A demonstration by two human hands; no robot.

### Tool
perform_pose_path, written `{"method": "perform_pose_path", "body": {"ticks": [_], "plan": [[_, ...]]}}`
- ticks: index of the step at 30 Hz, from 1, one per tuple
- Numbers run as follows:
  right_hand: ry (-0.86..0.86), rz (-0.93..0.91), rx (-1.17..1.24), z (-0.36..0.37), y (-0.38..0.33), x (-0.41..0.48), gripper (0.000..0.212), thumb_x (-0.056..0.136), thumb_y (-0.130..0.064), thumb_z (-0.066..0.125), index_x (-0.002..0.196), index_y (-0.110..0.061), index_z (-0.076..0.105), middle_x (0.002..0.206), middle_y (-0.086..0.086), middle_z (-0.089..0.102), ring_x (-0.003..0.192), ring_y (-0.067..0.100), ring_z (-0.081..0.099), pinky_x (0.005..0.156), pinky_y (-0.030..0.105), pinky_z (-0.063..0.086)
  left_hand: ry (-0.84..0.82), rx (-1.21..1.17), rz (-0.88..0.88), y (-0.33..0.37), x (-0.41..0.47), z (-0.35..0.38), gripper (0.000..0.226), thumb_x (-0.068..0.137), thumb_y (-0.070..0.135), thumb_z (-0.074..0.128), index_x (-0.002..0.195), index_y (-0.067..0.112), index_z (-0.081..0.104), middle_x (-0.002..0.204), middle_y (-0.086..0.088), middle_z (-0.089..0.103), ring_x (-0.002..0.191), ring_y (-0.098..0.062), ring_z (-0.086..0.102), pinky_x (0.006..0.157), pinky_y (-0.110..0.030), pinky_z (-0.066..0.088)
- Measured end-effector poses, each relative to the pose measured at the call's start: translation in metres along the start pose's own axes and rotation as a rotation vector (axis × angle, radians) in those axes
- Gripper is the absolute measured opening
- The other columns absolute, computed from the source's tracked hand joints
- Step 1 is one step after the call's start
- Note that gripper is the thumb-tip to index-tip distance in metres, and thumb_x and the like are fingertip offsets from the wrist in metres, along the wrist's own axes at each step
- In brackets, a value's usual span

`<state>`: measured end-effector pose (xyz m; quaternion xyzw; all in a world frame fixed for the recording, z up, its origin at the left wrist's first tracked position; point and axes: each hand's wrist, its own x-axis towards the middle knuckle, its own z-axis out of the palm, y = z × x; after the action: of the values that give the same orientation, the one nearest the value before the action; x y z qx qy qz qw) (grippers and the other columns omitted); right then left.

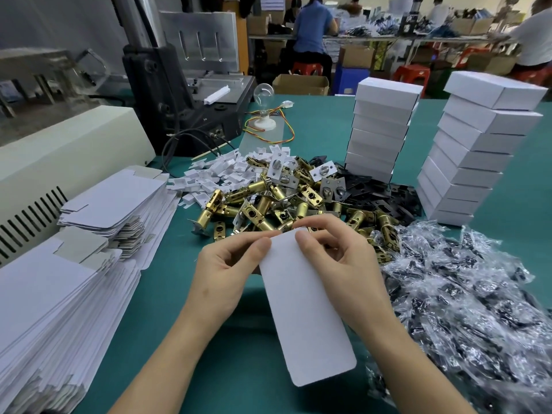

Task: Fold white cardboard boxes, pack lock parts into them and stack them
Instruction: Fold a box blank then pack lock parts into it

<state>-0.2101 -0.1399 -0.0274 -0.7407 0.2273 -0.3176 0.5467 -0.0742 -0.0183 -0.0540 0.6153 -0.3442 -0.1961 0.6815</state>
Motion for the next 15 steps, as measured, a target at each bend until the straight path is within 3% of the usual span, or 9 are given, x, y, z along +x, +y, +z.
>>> {"method": "perform_pose_path", "body": {"ticks": [5,9,12,15], "plan": [[-0.006,0.003,-0.028,0.001,0.001,-0.001,0.005,0.098,-0.032,0.068,0.099,-0.036,0.069,0.088,-0.005,0.073,0.070,0.013,0.070,0.055,0.037,0.056,-0.020,-0.009,-0.014,-0.003,0.002,-0.005,0.020,0.095,0.027,0.067,0.103,0.027,0.085,0.101,-0.003,0.082,0.090,-0.014,0.076,0.074,-0.021,0.058],[-0.061,-0.070,-0.034,0.002,0.003,0.001,0.014,0.101,-0.034,0.064,0.112,-0.040,0.070,0.098,-0.013,0.073,0.086,0.005,0.070,0.063,0.017,0.052,0.022,-0.091,-0.109,-0.002,0.005,-0.007,0.018,0.091,0.035,0.075,0.102,0.026,0.086,0.101,-0.005,0.081,0.087,-0.015,0.075,0.072,-0.022,0.059],[-0.115,-0.267,-0.224,0.000,0.003,0.002,0.044,0.099,-0.013,0.053,0.135,-0.035,0.063,0.134,-0.021,0.060,0.122,0.001,0.057,0.094,0.011,0.046,0.164,-0.192,-0.290,0.001,0.009,-0.013,0.018,0.093,0.032,0.072,0.095,0.022,0.086,0.095,-0.003,0.079,0.080,-0.016,0.069,0.066,-0.027,0.055],[-0.249,-0.468,-0.378,0.000,0.004,0.001,0.066,0.082,0.009,0.061,0.137,-0.028,0.063,0.155,-0.011,0.043,0.146,0.008,0.037,0.117,0.021,0.032,0.220,-0.213,-0.425,0.003,0.011,-0.019,0.022,0.092,0.033,0.075,0.092,0.014,0.085,0.086,-0.005,0.076,0.069,-0.019,0.066,0.060,-0.030,0.053]]}}
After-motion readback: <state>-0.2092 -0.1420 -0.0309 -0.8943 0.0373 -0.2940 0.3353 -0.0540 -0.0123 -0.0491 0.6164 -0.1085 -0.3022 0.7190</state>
